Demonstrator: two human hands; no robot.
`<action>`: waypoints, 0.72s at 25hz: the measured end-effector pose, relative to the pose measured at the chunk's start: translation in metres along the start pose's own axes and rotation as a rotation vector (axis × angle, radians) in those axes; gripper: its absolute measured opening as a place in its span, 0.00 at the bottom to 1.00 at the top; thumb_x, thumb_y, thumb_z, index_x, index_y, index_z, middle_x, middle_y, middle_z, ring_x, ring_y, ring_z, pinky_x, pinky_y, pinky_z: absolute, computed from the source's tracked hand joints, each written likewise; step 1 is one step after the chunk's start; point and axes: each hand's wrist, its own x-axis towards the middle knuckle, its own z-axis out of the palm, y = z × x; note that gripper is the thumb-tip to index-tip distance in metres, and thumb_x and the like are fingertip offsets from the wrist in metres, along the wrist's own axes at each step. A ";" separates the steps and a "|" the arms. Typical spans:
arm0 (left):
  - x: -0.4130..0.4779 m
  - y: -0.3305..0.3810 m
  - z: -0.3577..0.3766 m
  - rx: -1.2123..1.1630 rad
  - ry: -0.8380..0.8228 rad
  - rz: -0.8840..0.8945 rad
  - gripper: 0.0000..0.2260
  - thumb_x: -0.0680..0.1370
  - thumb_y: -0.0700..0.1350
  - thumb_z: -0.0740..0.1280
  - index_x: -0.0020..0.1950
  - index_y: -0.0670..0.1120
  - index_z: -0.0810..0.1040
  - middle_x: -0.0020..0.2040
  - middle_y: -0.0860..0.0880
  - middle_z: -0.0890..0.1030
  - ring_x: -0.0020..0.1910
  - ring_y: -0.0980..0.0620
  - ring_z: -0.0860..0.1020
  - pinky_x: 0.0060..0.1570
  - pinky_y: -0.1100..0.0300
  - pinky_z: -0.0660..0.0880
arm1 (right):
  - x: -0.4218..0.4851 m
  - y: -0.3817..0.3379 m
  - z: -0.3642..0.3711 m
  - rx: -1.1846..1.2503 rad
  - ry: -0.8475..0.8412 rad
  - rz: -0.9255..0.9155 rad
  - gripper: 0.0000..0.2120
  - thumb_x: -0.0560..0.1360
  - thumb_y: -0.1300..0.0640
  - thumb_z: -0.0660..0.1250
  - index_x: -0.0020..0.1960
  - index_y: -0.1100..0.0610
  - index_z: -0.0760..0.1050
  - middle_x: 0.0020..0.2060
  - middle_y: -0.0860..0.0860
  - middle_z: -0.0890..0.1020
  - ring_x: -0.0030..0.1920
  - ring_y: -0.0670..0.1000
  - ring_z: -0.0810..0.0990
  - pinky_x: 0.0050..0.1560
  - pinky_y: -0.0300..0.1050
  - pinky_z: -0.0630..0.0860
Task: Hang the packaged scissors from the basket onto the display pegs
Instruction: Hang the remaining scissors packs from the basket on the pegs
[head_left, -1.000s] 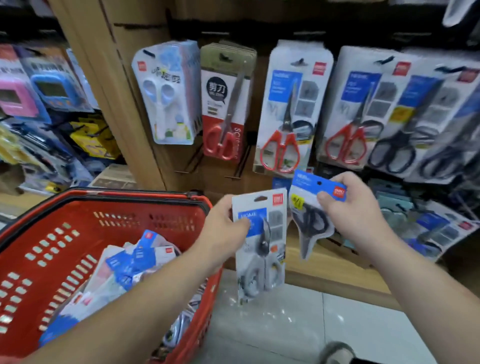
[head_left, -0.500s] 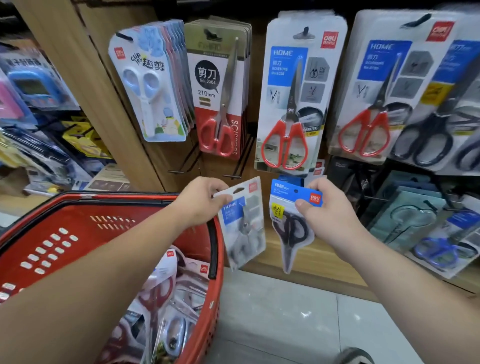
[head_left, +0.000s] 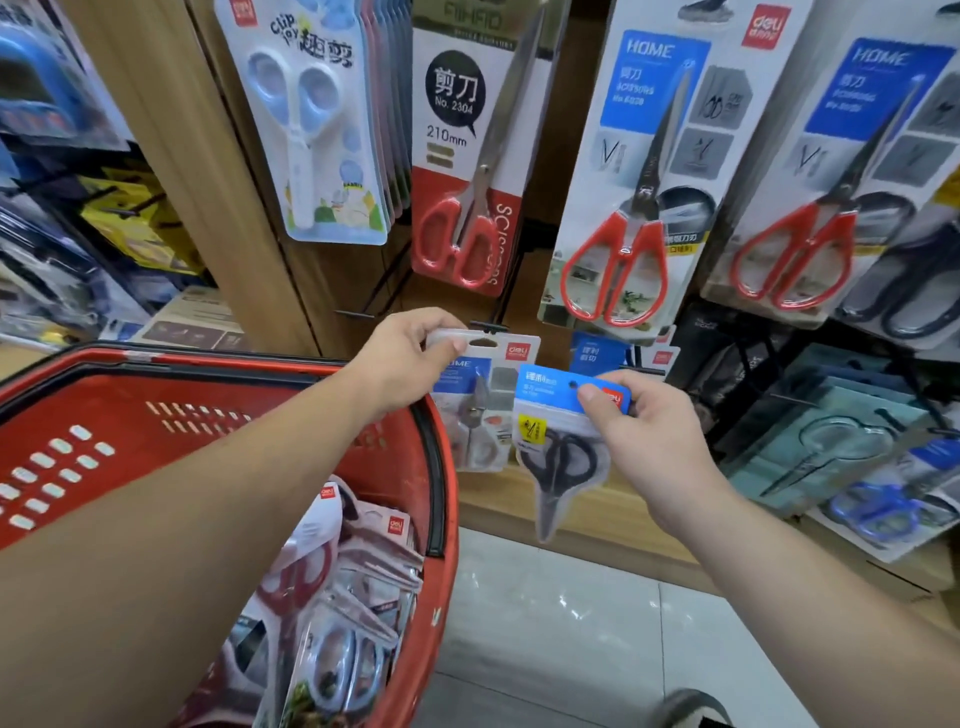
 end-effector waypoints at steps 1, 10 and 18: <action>-0.001 0.001 0.001 -0.030 -0.016 0.005 0.06 0.84 0.43 0.69 0.49 0.53 0.82 0.47 0.51 0.85 0.45 0.57 0.83 0.48 0.65 0.81 | 0.000 0.002 0.004 -0.004 -0.008 0.013 0.08 0.82 0.53 0.70 0.45 0.53 0.82 0.42 0.54 0.86 0.42 0.52 0.86 0.43 0.50 0.81; 0.002 -0.002 0.005 0.084 -0.061 -0.023 0.06 0.80 0.56 0.69 0.50 0.56 0.83 0.49 0.53 0.87 0.53 0.49 0.85 0.61 0.46 0.79 | -0.005 0.018 0.001 0.038 0.055 0.053 0.08 0.82 0.55 0.70 0.44 0.51 0.82 0.41 0.50 0.85 0.41 0.49 0.83 0.42 0.45 0.78; 0.003 0.008 0.004 -0.054 0.027 -0.056 0.04 0.84 0.44 0.68 0.52 0.49 0.83 0.51 0.45 0.86 0.51 0.46 0.86 0.54 0.46 0.84 | -0.002 0.009 0.005 0.077 0.058 0.059 0.07 0.83 0.53 0.70 0.47 0.53 0.82 0.43 0.52 0.84 0.41 0.50 0.83 0.40 0.44 0.77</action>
